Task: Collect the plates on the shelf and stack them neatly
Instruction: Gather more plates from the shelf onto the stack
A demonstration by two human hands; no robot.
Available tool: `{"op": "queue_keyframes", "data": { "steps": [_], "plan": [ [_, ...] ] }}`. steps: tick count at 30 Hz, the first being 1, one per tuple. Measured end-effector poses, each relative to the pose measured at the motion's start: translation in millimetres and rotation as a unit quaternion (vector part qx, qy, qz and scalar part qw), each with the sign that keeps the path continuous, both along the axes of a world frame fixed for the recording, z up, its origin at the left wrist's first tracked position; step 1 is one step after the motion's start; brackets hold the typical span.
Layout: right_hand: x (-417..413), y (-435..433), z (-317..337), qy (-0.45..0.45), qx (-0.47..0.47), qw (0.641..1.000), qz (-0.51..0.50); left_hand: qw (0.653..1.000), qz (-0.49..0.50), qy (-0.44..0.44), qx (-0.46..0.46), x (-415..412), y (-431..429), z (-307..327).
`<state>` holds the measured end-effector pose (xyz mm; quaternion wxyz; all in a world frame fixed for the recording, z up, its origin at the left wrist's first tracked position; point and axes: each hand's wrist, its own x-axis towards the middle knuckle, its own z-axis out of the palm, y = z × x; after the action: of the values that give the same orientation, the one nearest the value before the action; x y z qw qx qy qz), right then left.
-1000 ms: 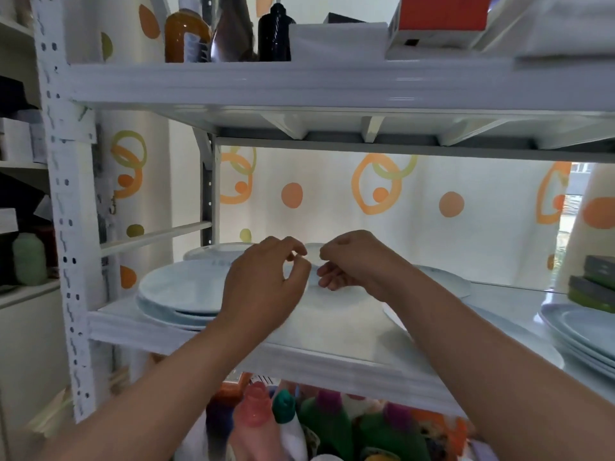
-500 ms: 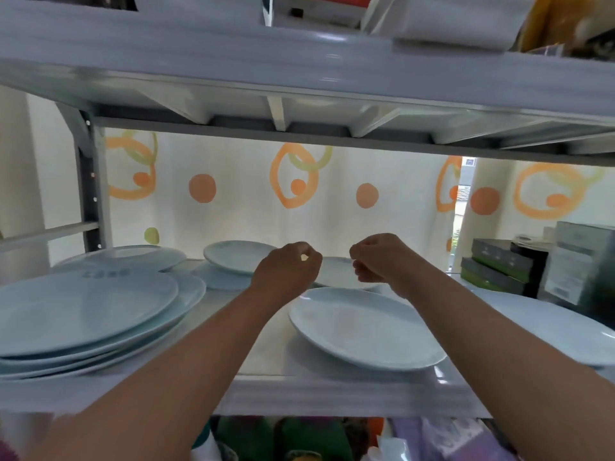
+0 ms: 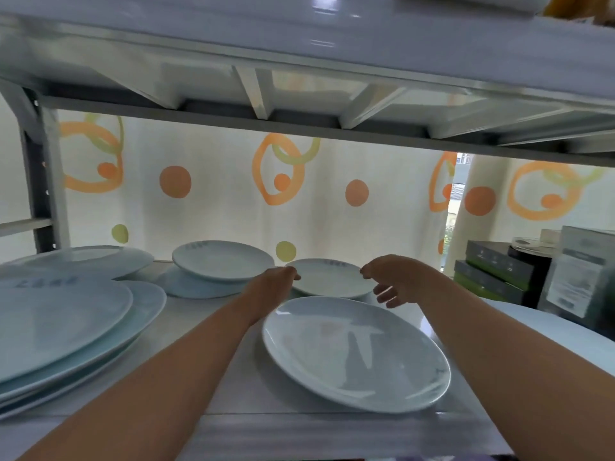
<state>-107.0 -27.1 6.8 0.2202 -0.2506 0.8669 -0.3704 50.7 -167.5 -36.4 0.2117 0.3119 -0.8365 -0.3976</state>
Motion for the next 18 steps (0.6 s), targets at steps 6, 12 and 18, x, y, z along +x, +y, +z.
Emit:
{"op": "queue_keyframes", "data": {
  "steps": [6,12,18],
  "plan": [
    [-8,-11,-6,-0.063,0.022,0.997,0.031,0.999,-0.023,0.005,0.042,-16,-10,-1],
    [-14,-16,-12,-0.095,-0.007,0.995,0.017,0.997,-0.034,0.016,0.073,-14,-18,-10],
    [-21,-23,-23,-0.128,-0.117,0.984,-0.029,0.999,-0.026,-0.010,-0.022,-16,-23,-16]
  ]
}}
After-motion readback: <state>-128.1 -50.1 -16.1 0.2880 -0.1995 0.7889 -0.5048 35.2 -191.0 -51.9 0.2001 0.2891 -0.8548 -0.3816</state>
